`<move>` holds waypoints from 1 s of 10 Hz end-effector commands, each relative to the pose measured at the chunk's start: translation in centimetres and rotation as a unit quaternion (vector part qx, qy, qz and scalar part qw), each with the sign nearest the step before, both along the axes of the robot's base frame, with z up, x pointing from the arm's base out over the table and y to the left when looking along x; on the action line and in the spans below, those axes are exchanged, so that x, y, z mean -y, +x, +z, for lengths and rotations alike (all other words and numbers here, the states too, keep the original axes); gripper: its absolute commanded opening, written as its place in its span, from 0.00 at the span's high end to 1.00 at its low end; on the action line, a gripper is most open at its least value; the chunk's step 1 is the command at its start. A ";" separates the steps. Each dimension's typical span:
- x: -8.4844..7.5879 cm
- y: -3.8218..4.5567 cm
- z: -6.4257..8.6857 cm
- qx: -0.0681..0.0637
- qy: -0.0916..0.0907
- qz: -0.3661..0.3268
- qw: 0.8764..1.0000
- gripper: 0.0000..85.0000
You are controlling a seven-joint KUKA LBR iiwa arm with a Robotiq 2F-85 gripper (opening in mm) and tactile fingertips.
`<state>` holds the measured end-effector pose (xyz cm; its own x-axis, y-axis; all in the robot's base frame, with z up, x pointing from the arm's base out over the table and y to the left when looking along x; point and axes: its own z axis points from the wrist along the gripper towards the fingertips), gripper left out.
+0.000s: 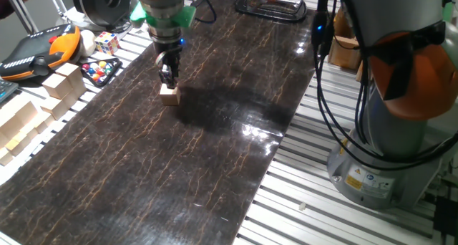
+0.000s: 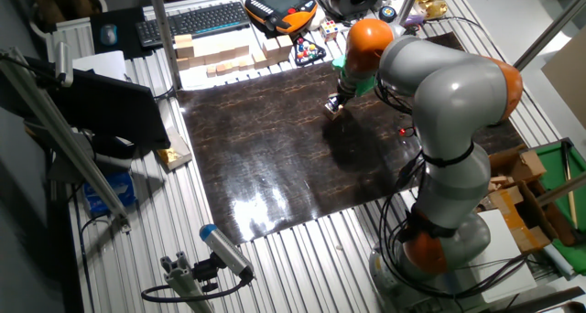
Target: Pick up one small block
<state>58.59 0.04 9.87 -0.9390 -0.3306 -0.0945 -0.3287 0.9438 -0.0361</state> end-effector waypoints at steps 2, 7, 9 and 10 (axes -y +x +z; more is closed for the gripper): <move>0.1 0.51 -0.8 -0.001 0.001 0.007 1.000 0.00; -0.1 1.92 -2.4 -0.010 0.005 0.013 1.000 0.00; -0.4 2.36 -2.8 -0.018 0.001 0.015 1.000 0.00; -0.5 2.53 -3.2 -0.021 0.001 0.015 1.000 0.00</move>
